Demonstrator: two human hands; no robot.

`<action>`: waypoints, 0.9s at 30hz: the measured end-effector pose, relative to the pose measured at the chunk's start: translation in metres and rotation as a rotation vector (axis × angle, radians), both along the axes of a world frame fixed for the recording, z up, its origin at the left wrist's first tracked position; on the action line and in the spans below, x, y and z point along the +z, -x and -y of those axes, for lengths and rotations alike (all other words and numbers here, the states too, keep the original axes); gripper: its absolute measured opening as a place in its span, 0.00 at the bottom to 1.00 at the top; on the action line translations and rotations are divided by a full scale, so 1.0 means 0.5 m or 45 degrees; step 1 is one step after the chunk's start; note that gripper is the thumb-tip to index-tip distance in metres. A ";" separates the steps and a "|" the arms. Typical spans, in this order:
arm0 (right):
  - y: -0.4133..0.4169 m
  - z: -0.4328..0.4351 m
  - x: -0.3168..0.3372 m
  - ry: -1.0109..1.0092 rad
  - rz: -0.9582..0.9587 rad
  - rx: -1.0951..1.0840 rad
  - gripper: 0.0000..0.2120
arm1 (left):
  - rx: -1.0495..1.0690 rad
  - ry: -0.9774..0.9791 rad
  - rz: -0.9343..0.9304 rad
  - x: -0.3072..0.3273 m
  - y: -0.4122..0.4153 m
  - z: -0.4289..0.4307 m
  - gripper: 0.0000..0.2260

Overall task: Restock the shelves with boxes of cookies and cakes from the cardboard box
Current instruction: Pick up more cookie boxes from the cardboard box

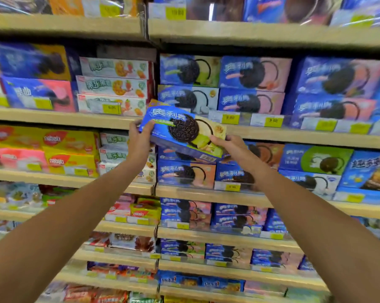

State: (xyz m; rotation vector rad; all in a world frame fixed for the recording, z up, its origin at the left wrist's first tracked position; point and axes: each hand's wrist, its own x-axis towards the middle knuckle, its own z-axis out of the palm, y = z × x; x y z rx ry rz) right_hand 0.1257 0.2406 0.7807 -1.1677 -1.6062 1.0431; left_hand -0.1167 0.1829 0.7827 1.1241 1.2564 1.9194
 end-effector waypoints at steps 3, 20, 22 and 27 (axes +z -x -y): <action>0.011 -0.023 0.046 -0.066 -0.124 0.026 0.06 | 0.042 -0.121 -0.110 0.042 0.009 -0.024 0.09; 0.083 -0.147 0.275 -0.486 0.021 -0.361 0.26 | 0.300 -0.092 -0.586 0.207 0.053 -0.207 0.13; 0.098 -0.171 0.283 -0.530 0.029 -0.401 0.21 | 0.376 -0.051 -0.609 0.215 0.055 -0.235 0.13; 0.122 -0.201 0.293 -0.555 0.067 -0.436 0.21 | 0.491 0.019 -0.648 0.232 0.062 -0.282 0.13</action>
